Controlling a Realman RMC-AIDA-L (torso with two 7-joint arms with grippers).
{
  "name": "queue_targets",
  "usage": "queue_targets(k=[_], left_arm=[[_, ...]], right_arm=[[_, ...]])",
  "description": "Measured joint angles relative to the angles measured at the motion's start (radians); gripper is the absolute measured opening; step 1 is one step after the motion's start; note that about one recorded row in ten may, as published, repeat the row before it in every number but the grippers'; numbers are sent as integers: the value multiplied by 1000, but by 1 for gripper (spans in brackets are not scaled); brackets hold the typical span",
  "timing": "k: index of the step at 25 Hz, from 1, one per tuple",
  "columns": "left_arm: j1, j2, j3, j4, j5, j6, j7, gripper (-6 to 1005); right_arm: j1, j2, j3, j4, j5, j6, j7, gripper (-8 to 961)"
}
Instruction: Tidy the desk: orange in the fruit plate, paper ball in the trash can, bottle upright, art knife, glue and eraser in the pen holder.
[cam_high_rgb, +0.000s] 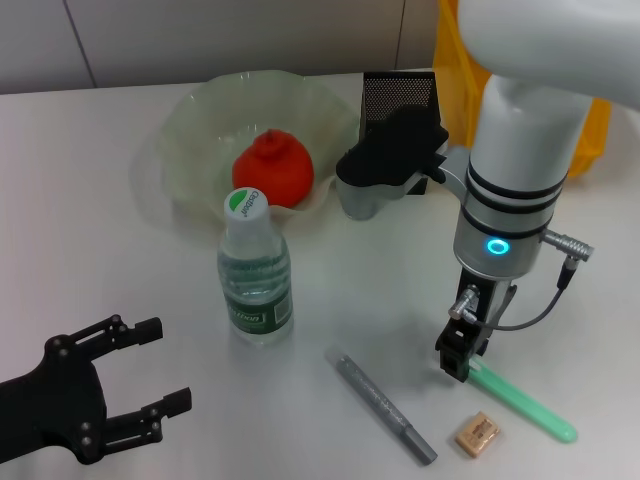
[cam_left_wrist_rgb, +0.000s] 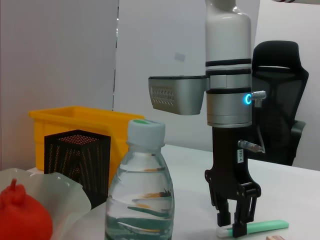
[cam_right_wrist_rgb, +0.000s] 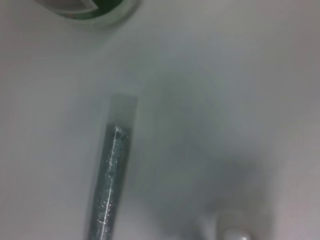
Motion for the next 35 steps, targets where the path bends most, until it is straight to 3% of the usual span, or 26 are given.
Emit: queue_targets(k=[17,24,29,30,32,34,35], left_arm=[[-6,0,0,-9,0,-12,0,803],[-7,-1,-1,-9,0,-16,0,803],[-7,-1,-2,-9,0,-17,0,802],[-7,-1,-2,-9,-1,-17,0,802],[-7,-1,-2,-9,-1,-17,0,802],[-7,-1,-2,-9,-4,-19,0,802],[-7,-1,-2,-9,-4,-19,0,800]], right_arm=[[4,0,-19,31,29,5,-16,192],[-21,-10,12,-57,23,-41,-16,168],[-41,-14,128,-184,-62,-111,-42,168],[-49,-14,200,-250,-121,-129,-67,168],[-55,-14,239,-285,-147,-131,-81,168],[-67,-15,372,-398,-217,-118,-144,168],[-67,-15,372,-398,-217,-118,-144,168]])
